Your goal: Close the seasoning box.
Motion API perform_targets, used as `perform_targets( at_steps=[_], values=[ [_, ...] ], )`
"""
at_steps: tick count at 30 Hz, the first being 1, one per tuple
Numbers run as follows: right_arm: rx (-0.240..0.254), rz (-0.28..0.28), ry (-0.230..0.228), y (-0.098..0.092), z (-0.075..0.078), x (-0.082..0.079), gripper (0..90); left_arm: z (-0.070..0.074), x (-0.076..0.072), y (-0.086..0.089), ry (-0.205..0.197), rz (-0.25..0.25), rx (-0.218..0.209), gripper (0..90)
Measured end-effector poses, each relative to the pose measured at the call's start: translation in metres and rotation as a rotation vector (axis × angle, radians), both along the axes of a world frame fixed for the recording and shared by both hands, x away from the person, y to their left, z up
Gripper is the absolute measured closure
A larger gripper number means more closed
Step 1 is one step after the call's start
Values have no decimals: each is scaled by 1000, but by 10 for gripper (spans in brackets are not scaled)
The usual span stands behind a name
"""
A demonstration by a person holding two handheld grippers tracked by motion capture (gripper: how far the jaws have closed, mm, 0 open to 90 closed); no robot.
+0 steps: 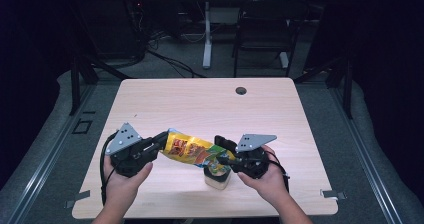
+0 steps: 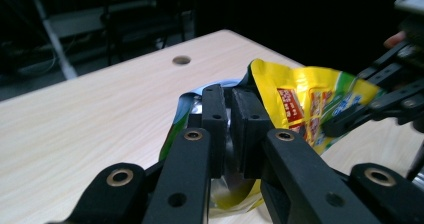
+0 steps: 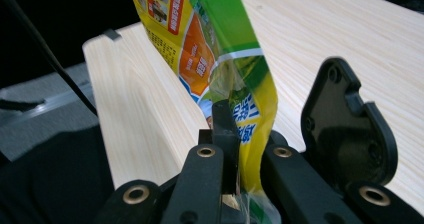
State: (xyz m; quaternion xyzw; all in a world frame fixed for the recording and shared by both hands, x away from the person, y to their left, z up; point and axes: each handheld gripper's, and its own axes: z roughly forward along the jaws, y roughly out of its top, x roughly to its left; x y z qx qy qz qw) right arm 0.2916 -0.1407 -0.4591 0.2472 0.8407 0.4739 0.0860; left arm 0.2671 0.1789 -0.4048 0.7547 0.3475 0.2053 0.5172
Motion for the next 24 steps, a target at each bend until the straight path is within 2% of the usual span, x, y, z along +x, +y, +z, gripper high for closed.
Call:
perform_targets(
  at_steps=[3, 8, 16, 24],
  values=[
    [7, -9, -16, 0, 3, -1, 890, -1, -1, 1, -1, 5, -5, 856],
    [-9, -4, -17, 1, 2, -2, 890, -2, -1, 1, 1, 6, -4, 856],
    [10, -8, -15, -1, 0, -1, 888, -2, 0, 0, 5, 2, 0, 856],
    [4, -8, -24, 0, 2, -2, 886, -1, -1, 0, -1, 1, -3, 855]
  ],
)
